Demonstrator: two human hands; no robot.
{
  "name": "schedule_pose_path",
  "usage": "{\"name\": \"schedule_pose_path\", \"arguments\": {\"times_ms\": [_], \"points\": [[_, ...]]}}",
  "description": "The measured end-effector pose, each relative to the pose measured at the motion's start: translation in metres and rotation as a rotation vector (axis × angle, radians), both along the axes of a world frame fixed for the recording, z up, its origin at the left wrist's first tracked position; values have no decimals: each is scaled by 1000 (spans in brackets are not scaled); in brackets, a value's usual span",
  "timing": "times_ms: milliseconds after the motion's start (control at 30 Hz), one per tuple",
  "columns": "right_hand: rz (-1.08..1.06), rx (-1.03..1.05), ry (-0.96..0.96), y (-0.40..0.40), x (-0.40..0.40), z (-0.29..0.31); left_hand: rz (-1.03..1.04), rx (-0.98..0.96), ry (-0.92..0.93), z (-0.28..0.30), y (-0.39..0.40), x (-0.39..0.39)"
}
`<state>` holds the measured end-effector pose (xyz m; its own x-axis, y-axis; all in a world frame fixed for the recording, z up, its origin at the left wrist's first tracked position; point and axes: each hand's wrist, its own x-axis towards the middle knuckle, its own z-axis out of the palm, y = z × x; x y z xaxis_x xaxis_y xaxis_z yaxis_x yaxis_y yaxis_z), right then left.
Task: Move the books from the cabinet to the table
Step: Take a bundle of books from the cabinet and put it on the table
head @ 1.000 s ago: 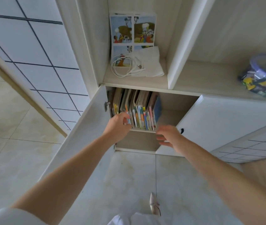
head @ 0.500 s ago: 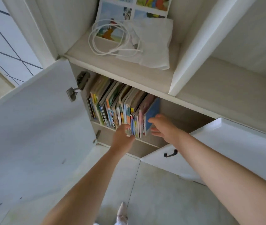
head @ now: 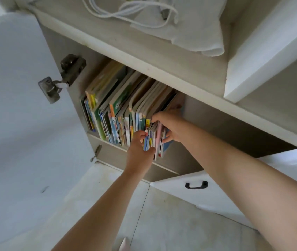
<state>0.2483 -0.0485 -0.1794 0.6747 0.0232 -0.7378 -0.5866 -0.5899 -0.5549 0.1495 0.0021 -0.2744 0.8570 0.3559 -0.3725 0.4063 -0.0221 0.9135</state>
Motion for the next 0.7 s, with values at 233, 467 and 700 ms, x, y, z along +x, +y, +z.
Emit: {"name": "schedule_pose_path", "arguments": {"times_ms": [233, 467, 700], "points": [[65, -112, 103, 3, 6, -10, -66, 11, -46, -8, -1, -1], [56, -159, 45, -11, 5, -14, -145, 233, -108, -18, -11, -6], [143, -241, 54, -28, 12, -7, -248, 331, -177, -29, -15, -4]]}}
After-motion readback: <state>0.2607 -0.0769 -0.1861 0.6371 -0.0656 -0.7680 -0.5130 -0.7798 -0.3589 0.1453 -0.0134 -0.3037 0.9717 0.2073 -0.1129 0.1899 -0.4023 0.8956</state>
